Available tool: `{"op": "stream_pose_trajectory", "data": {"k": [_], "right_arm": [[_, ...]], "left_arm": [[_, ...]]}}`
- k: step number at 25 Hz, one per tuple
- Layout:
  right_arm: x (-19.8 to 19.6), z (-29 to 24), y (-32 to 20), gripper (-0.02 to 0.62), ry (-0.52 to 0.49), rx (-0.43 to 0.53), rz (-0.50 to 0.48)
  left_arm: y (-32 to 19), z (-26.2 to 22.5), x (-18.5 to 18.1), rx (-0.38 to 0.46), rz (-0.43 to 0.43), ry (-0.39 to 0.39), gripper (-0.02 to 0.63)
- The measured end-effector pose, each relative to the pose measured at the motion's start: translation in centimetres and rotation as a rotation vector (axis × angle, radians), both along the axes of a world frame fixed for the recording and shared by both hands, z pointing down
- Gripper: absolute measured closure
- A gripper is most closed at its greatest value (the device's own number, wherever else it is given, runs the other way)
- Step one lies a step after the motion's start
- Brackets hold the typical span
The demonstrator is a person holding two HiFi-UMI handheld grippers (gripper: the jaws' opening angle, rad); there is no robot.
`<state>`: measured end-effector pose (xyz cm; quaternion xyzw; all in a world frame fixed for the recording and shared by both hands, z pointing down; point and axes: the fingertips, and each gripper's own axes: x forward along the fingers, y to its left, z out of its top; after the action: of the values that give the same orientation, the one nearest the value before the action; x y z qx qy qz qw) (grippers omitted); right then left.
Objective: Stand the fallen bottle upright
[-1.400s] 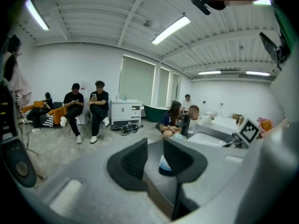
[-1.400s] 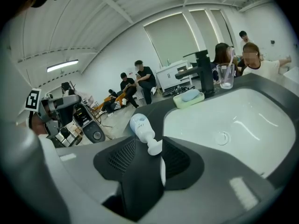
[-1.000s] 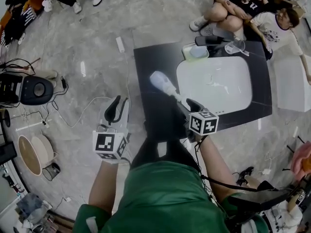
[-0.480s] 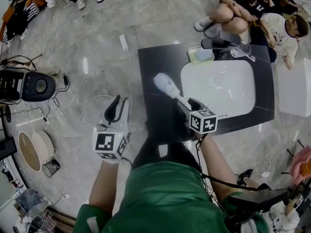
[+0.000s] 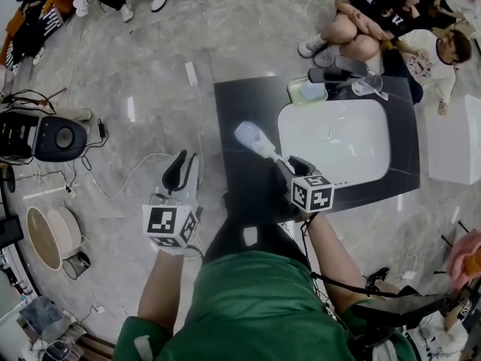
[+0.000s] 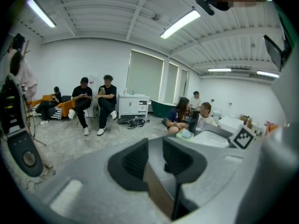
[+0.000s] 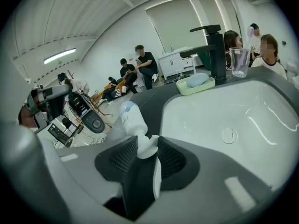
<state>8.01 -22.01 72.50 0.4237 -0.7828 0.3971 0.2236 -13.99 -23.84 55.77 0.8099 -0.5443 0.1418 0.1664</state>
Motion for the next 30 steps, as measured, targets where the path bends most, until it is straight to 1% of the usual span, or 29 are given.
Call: {"op": "stream_pose_trajectory", "data": {"k": [3,8,13,16,19,24,27,30], "right_arm": [[0.0,-0.1,0.1,0.462,-0.002,0.01,0.005],[0.1,-0.1,0.2,0.465,0.032,0.045,-0.003],[0.1,0.3,0.3,0.462,0.032,0.062,-0.002],[-0.2,0.5,0.6,0.462,0.042,0.069,-0.033],[-0.4,1.0,0.8,0.439,0.052,0.069,-0.062],[-0.6,1.9,0.9,0.416,0.126,0.098,-0.136],[-0.9,2.2,1.2,0.416,0.104,0.09,-0.156],[-1.1,2.3,1.5,0.417,0.069,0.084,-0.137]], "left_arm": [[0.2,0.0,0.1,0.005,-0.003,0.006,0.511],[0.9,0.0,-0.4,-0.001,-0.022,0.005,0.514],[1.7,0.4,-0.6,-0.012,-0.033,0.001,0.515],[2.2,0.7,-0.7,-0.018,-0.038,-0.002,0.515],[2.5,0.8,-0.8,-0.019,-0.041,-0.005,0.517],[2.9,1.1,-0.9,-0.026,-0.046,-0.006,0.518],[3.2,1.5,-1.1,-0.037,-0.052,-0.004,0.52],[3.6,1.7,-1.3,-0.047,-0.058,0.001,0.521]]}}
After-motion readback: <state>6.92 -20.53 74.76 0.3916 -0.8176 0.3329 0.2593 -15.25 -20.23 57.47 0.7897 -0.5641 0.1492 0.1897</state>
